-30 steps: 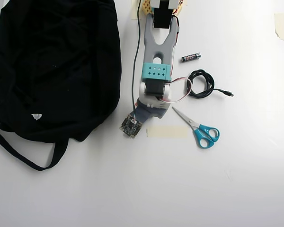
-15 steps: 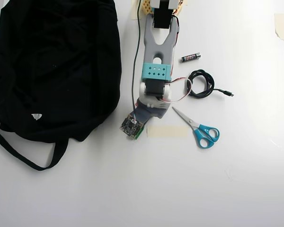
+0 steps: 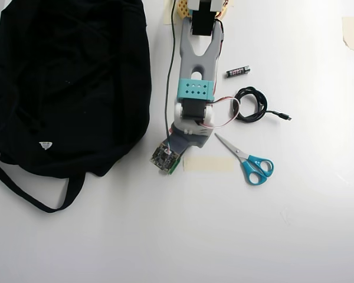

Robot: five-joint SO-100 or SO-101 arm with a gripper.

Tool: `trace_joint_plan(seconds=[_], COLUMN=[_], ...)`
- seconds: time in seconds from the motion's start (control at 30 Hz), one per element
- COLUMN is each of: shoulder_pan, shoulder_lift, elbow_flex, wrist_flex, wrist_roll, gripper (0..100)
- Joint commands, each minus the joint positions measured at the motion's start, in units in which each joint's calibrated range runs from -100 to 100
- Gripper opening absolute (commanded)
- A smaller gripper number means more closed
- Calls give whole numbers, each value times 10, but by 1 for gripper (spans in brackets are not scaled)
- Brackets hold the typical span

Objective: Put the green marker into the black bag

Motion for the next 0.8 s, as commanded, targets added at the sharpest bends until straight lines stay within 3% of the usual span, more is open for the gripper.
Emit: trace_joint_plan(seconds=[0.0,0.77], shoulder_pan=[-10,-32], shoulder_lift=[-4,-13], elbow_flex=[-10,-251], wrist_flex=[-3,161], wrist_roll=[3,85], gripper=[2,2])
